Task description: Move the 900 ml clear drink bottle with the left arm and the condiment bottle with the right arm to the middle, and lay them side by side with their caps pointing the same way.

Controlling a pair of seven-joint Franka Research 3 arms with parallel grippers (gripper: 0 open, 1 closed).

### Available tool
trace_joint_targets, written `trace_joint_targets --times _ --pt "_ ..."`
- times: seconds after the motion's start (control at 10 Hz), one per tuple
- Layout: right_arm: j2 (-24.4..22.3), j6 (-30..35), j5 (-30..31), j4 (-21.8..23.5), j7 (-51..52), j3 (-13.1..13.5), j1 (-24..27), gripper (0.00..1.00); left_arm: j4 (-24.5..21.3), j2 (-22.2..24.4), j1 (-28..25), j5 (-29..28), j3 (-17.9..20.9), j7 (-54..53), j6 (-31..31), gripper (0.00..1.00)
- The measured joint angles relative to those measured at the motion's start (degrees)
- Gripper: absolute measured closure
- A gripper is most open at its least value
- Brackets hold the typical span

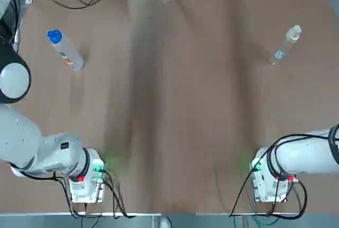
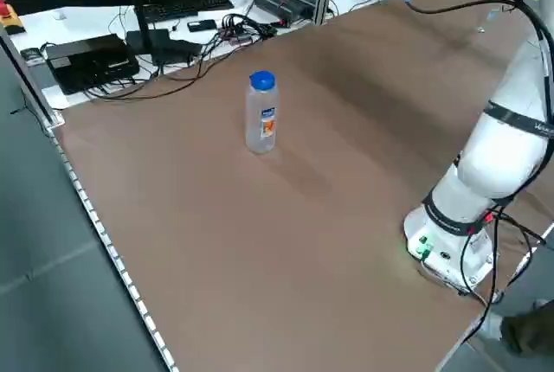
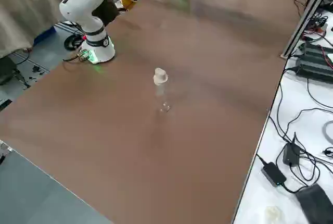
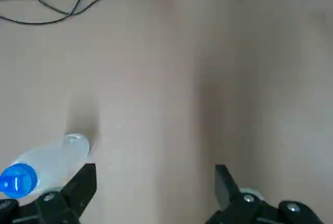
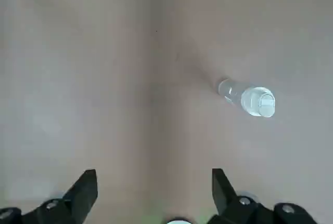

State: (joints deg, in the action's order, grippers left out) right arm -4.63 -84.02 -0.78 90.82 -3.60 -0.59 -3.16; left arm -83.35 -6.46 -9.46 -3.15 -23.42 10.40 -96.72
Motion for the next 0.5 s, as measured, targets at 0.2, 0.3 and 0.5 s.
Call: trace_joint_targets --times 0.2,0.3,0.5 --pt "0.00 0.00 0.00 0.00 0.00 0.00 0.00 0.03 0.00 0.00 -0.01 0.00 0.01 0.02 0.00 0.00" --pt "0.00 0.00 0.00 0.00 0.00 0.00 0.00 0.03 -0.01 0.00 -0.02 0.00 0.04 0.07 0.00 0.00" --pt "0.00 0.00 0.00 0.00 0.00 -0.01 0.00 0.03 -1.12 -0.48 -0.79 -0.02 0.38 0.14 0.86 0.00"
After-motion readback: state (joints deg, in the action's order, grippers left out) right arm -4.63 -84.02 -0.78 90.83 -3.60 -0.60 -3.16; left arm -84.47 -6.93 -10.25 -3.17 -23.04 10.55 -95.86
